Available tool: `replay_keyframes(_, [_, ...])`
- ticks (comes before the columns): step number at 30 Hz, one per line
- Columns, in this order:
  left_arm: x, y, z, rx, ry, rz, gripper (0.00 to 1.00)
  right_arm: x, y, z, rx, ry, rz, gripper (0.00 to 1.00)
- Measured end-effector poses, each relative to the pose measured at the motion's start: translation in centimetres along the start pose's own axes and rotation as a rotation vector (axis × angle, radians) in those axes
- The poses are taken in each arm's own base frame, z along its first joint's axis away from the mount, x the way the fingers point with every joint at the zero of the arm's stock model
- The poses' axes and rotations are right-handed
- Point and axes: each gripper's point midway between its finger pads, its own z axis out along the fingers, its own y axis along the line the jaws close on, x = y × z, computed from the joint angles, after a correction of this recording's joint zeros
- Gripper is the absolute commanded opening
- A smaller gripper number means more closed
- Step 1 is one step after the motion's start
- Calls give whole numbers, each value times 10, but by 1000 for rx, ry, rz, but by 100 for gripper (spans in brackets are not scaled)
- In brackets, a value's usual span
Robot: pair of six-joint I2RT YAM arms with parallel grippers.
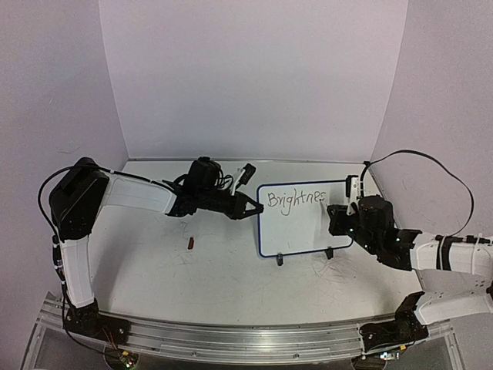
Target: Write a sentence on the whiteboard
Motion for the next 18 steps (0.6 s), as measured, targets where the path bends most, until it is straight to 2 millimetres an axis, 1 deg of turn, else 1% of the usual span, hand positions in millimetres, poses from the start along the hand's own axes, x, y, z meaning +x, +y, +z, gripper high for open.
replay_keyframes(5, [0, 0, 0, -2, 0, 1, 0, -2, 3, 0, -15, -4, 3, 0])
replay_keyframes(8, [0, -1, 1, -1, 0, 2, 0, -7, 6, -5, -37, -15, 9, 0])
replay_keyframes(12, [0, -1, 0, -1, 0, 3, 0, -24, 3, -23, -53, -81, 32, 0])
replay_keyframes(14, [0, -1, 0, -1, 0, 4, 0, -31, -1, -29, -47, -107, 44, 0])
replay_keyframes(16, [0, -2, -1, -1, -1, 5, 0, -31, -5, -28, -28, -107, 44, 0])
replay_keyframes(18, [0, -2, -1, -2, -1, 5, 0, -25, -9, -23, -6, -86, 36, 0])
